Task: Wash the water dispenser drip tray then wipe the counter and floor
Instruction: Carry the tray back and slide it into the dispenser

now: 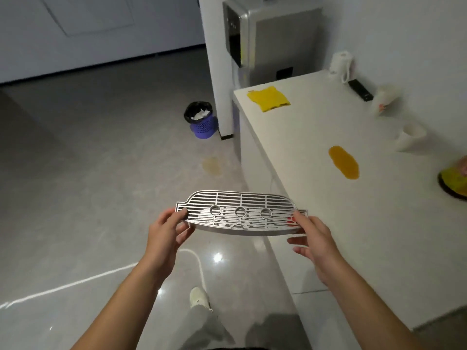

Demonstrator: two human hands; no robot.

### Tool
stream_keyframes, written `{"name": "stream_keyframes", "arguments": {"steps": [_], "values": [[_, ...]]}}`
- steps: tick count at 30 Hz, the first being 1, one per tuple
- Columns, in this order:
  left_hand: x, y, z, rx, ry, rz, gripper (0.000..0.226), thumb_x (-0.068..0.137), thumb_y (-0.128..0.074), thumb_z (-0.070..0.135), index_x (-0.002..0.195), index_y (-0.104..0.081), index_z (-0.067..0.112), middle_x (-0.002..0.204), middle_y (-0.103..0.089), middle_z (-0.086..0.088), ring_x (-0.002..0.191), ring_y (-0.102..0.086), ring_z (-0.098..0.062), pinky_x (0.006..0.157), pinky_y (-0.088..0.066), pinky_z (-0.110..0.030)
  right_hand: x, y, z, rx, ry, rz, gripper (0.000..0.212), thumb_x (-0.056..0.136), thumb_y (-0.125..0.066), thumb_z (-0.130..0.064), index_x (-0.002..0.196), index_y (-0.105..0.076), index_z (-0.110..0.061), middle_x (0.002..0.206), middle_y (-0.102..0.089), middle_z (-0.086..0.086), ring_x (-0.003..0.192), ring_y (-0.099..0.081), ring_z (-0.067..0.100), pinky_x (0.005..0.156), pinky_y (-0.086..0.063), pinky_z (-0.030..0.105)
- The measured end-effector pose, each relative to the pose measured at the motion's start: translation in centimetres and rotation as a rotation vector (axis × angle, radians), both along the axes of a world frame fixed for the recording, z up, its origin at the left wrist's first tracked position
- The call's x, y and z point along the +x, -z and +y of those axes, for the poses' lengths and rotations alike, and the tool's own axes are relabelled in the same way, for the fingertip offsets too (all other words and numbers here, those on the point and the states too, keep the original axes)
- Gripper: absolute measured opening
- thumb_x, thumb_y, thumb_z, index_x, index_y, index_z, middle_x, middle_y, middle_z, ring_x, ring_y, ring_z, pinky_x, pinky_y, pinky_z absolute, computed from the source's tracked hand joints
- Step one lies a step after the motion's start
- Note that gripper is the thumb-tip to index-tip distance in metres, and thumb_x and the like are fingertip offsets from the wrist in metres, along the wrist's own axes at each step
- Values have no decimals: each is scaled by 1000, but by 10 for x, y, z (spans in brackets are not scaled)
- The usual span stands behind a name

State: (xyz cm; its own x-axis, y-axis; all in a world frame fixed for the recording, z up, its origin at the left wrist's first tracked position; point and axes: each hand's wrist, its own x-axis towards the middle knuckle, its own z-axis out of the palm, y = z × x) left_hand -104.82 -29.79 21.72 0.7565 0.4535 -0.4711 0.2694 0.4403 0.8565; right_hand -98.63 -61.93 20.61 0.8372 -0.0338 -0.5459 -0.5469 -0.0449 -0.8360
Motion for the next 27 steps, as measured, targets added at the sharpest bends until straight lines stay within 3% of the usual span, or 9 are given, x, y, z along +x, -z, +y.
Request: {"name": "stream_keyframes", "arguments": {"steps": [8, 14, 20, 24, 27], "values": [[48, 7, 181, 14, -141, 36, 13, 98, -66, 15, 110, -70, 11, 104, -79, -11, 92, -72, -24, 94, -60, -42, 85, 0, 194, 4, -137, -3, 40, 91, -67, -54, 112, -71, -21, 102, -81, 0, 74, -76, 13, 64, -57, 32], [113, 2, 277, 12, -147, 63, 15, 96, -68, 15, 110, -70, 10, 99, -77, -8, 92, -68, -24, 96, -61, -42, 149, 2, 284, 9, -143, 31, 37, 93, -68, -50, 113, -72, -19, 104, -80, 4, 72, -73, 14, 64, -56, 31], [226, 13, 347, 37, -93, 69, 22, 97, -68, 16, 117, -68, 6, 103, -78, -11, 94, -70, -25, 95, -60, -43, 250, 20, 353, 39, -77, 13, 34, 93, -70, -47, 111, -71, -18, 98, -81, 1, 68, -70, 15, 58, -56, 28], [320, 7, 389, 78, -43, 80, 18, 96, -71, 17, 113, -69, 10, 100, -78, -11, 87, -69, -24, 83, -62, -35, 329, 31, 394, 90, -36, 26, 39, 91, -71, -49, 115, -72, -17, 108, -79, 6, 68, -69, 18, 58, -55, 30], [388, 0, 418, 77, 8, 75, 18, 95, -71, 18, 112, -68, 11, 104, -78, -12, 84, -72, -20, 86, -62, -35, 384, 32, 420, 131, -14, 30, 39, 94, -68, -49, 117, -70, -17, 112, -78, 7, 71, -69, 19, 60, -55, 31]]}}
